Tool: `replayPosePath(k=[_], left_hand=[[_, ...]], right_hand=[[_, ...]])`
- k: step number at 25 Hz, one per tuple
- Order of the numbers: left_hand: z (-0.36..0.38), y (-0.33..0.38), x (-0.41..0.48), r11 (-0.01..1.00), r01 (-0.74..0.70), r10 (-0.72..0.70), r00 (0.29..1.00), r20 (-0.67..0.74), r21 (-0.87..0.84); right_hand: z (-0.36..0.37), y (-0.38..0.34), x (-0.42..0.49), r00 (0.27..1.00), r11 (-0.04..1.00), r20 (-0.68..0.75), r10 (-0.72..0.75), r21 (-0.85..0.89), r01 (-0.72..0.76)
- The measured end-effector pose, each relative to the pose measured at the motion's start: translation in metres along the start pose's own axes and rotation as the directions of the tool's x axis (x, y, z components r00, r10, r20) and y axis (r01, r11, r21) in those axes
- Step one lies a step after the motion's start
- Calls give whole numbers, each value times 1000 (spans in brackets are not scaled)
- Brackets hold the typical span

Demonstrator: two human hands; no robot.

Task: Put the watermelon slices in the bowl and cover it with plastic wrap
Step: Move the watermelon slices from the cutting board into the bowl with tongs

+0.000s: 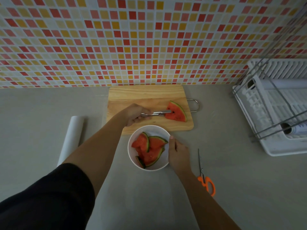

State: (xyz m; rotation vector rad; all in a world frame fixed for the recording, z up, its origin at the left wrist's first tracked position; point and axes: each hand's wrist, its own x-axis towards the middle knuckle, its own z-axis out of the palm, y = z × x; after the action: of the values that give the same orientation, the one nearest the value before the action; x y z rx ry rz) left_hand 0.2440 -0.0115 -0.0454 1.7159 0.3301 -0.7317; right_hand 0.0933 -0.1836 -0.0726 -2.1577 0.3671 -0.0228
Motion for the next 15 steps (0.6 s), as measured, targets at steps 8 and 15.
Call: replayPosePath(k=[8,15], left_hand=[[14,7,4,998,-58,58,997,45,19],[-27,2,-19,997,-42,42,999,0,69]], right_hand=[[-2,-2,-1,999,999,-17,-48,11,48],[-1,-1,-1,1000,1000,-9,-24,8,24]])
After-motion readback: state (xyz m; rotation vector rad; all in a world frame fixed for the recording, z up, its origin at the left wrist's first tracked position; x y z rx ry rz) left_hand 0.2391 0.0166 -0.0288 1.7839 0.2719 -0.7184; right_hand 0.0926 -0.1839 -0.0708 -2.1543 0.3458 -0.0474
